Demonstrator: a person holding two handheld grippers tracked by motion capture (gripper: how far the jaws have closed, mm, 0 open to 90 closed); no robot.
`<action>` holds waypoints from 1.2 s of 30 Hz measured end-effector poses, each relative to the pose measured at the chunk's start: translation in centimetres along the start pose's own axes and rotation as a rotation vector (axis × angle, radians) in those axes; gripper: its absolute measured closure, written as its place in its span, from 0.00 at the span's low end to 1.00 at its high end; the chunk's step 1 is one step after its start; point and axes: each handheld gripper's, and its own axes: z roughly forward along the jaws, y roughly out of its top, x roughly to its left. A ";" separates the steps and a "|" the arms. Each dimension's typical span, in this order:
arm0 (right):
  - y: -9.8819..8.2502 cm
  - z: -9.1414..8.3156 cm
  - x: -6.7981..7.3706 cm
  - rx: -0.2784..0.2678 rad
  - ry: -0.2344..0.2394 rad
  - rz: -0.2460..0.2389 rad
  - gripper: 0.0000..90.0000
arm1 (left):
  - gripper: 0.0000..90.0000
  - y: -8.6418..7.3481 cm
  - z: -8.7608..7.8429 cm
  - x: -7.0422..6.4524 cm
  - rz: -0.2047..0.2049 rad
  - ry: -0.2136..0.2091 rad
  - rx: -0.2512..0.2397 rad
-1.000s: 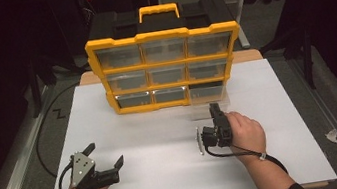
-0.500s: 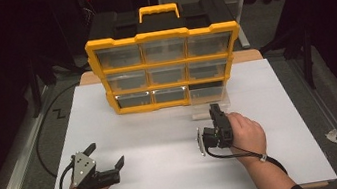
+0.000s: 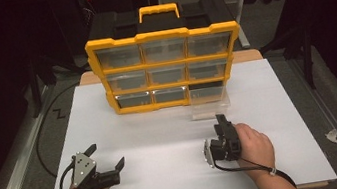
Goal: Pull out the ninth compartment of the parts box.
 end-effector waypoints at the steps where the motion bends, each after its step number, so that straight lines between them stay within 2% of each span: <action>1: -0.2 -0.1 0.3 -0.001 0.003 -0.001 0.60 | 0.00 0.0 0.0 0.0 0.001 -0.004 0.001; 4: -0.9 -0.6 1.3 0.005 0.021 0.003 0.57 | 0.00 0.0 0.1 -0.1 0.006 -0.011 0.005; 7: -1.2 -0.8 1.7 0.000 0.022 -0.004 0.56 | 0.00 0.0 0.1 0.0 0.006 -0.010 0.003; 11: -2.2 -1.6 2.4 -0.003 0.015 0.016 0.55 | 0.00 -0.1 0.1 0.0 0.003 -0.011 0.002; 12: -2.7 -2.0 2.6 0.007 0.033 0.019 0.54 | 0.00 -0.1 0.1 -0.1 0.003 -0.012 0.005; 15: -3.3 -2.4 2.4 0.013 0.020 0.008 0.53 | 0.00 -0.1 0.1 -0.1 0.000 -0.015 0.004; 17: -3.6 -2.5 2.2 0.019 0.023 0.027 0.51 | 0.00 -0.1 0.1 -0.1 -0.007 -0.015 0.003; 20: -3.9 -2.4 2.1 0.027 0.033 0.029 0.48 | 0.00 -0.2 0.1 -0.1 -0.015 -0.012 0.003; 27: -3.7 -2.3 2.0 0.025 0.037 0.032 0.45 | 0.00 -0.1 -0.1 -0.2 -0.010 -0.006 -0.003; 31: -3.6 -2.2 1.9 0.023 0.046 0.036 0.38 | 0.00 -0.1 -0.1 -0.2 -0.008 -0.003 -0.002; 32: -3.5 -2.1 1.8 0.020 0.056 0.043 0.29 | 0.00 -0.1 -0.1 -0.2 -0.006 -0.003 -0.002; 34: -3.5 -2.1 1.9 0.024 0.066 0.047 0.19 | 0.00 -0.1 -0.1 -0.2 -0.006 -0.004 -0.003; 35: -3.5 -2.1 1.9 0.024 0.066 0.047 0.19 | 0.00 -0.1 -0.1 -0.2 -0.006 -0.004 -0.003; 36: -3.5 -1.9 1.8 0.015 0.050 0.035 0.02 | 0.00 -0.1 0.0 -0.2 -0.007 -0.003 -0.004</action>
